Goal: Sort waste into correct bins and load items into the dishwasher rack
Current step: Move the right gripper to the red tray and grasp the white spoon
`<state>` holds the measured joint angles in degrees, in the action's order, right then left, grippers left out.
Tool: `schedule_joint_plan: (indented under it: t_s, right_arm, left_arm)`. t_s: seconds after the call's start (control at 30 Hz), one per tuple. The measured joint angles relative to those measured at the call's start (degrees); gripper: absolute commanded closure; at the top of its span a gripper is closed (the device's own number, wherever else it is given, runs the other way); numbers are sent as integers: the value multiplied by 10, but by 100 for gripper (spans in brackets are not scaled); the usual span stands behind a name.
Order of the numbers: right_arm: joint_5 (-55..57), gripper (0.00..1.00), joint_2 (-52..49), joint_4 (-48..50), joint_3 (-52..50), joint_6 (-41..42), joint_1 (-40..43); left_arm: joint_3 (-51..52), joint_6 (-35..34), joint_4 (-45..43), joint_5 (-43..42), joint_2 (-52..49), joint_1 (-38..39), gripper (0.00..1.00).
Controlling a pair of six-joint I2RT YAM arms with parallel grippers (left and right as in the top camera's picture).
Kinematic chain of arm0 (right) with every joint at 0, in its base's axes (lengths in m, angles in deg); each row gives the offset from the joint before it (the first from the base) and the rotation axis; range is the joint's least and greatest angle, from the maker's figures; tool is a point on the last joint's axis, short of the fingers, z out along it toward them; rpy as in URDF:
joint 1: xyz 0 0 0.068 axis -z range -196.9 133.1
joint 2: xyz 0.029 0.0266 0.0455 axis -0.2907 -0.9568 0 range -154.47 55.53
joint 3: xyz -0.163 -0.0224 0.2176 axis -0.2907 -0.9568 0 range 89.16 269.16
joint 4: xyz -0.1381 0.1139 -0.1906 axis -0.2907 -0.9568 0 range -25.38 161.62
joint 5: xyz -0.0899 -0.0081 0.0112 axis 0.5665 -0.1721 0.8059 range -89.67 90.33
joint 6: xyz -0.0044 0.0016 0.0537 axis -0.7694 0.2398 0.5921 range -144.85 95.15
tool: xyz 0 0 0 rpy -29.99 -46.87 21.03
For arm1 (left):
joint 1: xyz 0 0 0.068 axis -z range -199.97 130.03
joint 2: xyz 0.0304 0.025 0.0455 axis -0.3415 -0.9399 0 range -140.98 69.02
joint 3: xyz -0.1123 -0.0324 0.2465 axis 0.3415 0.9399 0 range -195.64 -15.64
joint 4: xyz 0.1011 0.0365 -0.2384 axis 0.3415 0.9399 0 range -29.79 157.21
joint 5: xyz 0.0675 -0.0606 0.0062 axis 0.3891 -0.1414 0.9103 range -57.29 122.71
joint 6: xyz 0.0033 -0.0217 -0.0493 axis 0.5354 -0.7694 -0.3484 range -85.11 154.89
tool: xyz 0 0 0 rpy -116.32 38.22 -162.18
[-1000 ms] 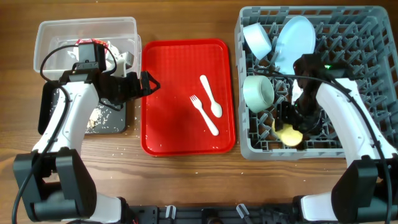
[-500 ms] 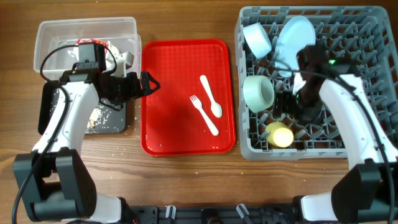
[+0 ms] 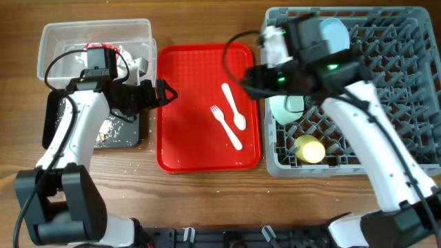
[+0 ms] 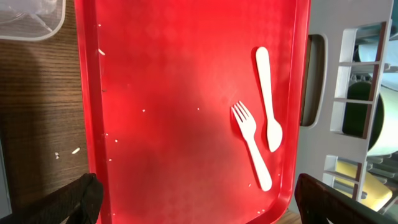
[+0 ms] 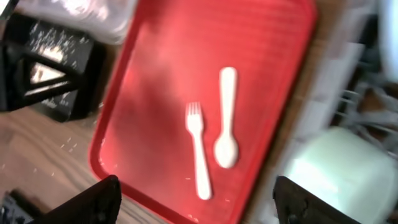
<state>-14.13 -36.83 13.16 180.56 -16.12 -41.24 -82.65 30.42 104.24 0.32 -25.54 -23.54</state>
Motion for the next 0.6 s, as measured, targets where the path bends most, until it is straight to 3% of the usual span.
schedule_joint_plan:
  t_s: [0.23,0.6]
  right_arm:
    - [10,26,-100,7,0,19,-68]
    - [38,39,-230,-9,0,55,-70]
  left_arm:
    - [0,-40,-32,14,0,0,0]
    - [0,-59,-41,130,0,0,0]
